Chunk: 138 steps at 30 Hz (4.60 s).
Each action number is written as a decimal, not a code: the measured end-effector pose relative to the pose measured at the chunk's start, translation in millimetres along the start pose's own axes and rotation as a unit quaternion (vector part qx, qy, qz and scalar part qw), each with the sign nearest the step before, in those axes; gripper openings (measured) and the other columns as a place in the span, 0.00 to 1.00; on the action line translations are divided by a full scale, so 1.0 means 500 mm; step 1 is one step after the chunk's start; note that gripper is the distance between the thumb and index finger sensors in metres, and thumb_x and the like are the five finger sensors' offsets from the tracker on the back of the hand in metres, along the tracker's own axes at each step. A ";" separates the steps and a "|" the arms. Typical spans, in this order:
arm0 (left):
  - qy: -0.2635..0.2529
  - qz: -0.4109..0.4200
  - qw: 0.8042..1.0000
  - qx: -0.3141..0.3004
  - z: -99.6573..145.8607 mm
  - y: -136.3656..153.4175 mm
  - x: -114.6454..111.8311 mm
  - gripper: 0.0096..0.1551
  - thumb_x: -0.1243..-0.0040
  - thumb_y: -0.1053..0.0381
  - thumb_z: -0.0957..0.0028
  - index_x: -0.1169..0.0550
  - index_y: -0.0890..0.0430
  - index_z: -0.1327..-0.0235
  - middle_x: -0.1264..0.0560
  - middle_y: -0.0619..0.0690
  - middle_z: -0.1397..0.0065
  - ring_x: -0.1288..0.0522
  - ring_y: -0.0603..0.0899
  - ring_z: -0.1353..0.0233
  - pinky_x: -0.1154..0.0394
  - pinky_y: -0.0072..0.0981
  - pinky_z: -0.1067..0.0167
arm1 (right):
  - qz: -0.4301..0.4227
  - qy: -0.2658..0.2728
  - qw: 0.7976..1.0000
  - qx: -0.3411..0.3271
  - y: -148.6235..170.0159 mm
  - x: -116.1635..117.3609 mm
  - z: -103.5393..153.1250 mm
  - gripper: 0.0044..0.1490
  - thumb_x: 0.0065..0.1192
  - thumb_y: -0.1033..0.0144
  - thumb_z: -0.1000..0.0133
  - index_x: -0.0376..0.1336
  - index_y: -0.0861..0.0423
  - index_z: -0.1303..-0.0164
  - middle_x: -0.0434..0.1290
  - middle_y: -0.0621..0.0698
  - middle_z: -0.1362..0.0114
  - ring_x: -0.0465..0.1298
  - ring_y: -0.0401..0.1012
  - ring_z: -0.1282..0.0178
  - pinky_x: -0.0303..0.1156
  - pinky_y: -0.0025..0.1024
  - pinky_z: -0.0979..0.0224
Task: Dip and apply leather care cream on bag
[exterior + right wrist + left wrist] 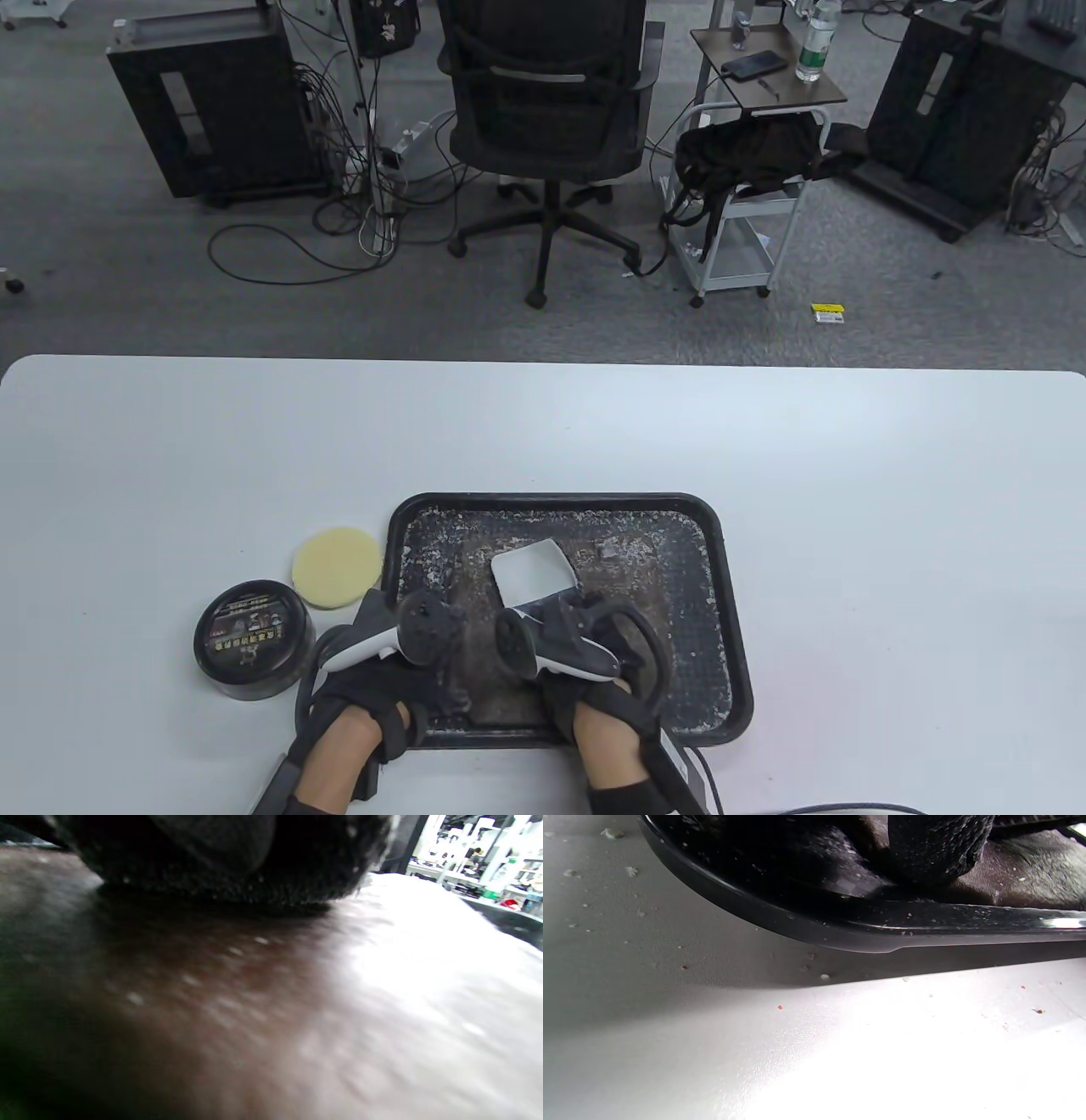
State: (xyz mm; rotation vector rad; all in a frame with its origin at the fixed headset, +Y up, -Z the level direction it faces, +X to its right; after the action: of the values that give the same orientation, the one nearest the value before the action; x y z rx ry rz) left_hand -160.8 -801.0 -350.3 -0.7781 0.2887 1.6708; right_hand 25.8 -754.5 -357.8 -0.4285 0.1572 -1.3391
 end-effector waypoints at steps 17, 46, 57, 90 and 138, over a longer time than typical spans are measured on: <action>0.008 0.007 1.000 -0.004 0.001 0.001 -0.002 0.51 0.44 0.31 0.42 0.58 0.40 0.18 0.66 0.44 0.13 0.67 0.57 0.13 0.72 0.61 0.24 | 0.010 -0.021 0.986 0.167 0.166 0.030 0.080 0.35 0.61 0.76 0.56 0.65 0.42 0.37 0.65 0.50 0.25 0.68 0.53 0.24 0.56 0.60 0.24; 0.010 0.092 0.995 -0.024 0.001 0.016 -0.004 0.41 0.60 0.29 0.40 0.53 0.41 0.17 0.65 0.42 0.13 0.69 0.56 0.13 0.77 0.59 0.27 | 0.014 0.027 0.999 0.042 -0.044 0.007 0.045 0.35 0.61 0.75 0.57 0.66 0.48 0.35 0.68 0.57 0.27 0.71 0.57 0.28 0.60 0.58 0.25; 0.023 0.138 0.989 -0.038 -0.002 0.026 -0.009 0.39 0.72 0.30 0.42 0.54 0.42 0.18 0.67 0.41 0.14 0.72 0.55 0.14 0.82 0.56 0.29 | -0.110 0.050 0.992 -0.046 -0.123 -0.006 0.036 0.35 0.61 0.75 0.57 0.67 0.46 0.36 0.67 0.54 0.26 0.69 0.56 0.27 0.60 0.58 0.25; 0.022 0.131 0.991 -0.034 0.000 0.027 -0.010 0.36 0.68 0.32 0.38 0.54 0.39 0.19 0.67 0.40 0.15 0.73 0.53 0.15 0.82 0.54 0.29 | -0.149 -0.056 0.979 0.125 0.126 0.026 0.123 0.32 0.63 0.79 0.59 0.73 0.41 0.46 0.68 0.44 0.27 0.65 0.49 0.23 0.58 0.58 0.24; 0.011 0.137 0.990 -0.035 -0.003 0.030 -0.009 0.37 0.67 0.29 0.39 0.53 0.40 0.19 0.66 0.40 0.14 0.72 0.53 0.14 0.82 0.54 0.29 | -0.205 -0.039 0.974 -0.089 -0.107 -0.001 0.082 0.32 0.63 0.78 0.58 0.73 0.45 0.43 0.67 0.49 0.27 0.64 0.53 0.25 0.60 0.54 0.25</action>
State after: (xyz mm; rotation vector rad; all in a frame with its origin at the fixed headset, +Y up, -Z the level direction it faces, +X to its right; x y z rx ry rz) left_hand -174.2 -809.1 -352.0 -0.8389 0.3667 1.9401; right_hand -8.5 -754.4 -299.8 -0.6920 0.1280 -1.7172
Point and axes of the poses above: the tracker on the back of each hand, its own y axis roughly to the little-finger side, its own z axis roughly from the fingertips to the wrist, x = y × z, the point moved 2 cm from there along -z, roughly from the wrist to the fingertips
